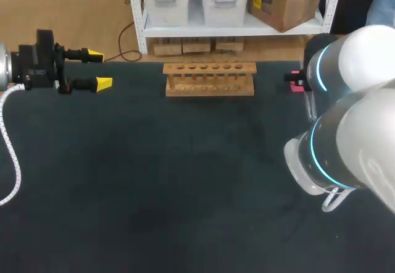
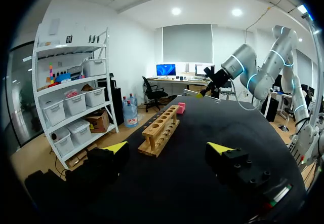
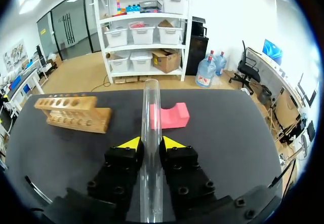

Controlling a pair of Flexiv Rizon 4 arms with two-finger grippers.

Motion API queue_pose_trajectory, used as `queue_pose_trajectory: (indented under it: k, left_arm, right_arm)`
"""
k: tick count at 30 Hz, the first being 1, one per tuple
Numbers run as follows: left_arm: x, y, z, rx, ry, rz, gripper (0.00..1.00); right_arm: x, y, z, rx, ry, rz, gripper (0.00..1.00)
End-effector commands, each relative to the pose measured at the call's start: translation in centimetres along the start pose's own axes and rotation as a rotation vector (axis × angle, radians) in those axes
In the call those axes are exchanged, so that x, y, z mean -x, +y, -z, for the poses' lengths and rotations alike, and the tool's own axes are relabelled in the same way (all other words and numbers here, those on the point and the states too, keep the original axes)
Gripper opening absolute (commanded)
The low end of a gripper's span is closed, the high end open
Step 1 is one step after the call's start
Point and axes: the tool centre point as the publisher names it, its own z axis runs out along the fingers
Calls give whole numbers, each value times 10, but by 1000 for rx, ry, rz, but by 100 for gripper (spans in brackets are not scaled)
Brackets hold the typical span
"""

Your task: Grasp the test tube, adjust it, and insert it.

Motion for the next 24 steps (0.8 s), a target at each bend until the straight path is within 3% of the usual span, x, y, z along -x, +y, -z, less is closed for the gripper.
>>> queue_pose_trajectory:
  k: [1,12,24]
  left_arm:
    - [-1,-2,1,4,-3,-2,100]
    - [-1,-2,1,4,-3,-2,100]
    - [-1,-2,1,4,-3,-2,100]
  right_arm:
    - [-6,21,19,21,-10,19,0]
    - [-10,70,27,102,4,79,0]
    - [-13,124,7,158,26,116,0]
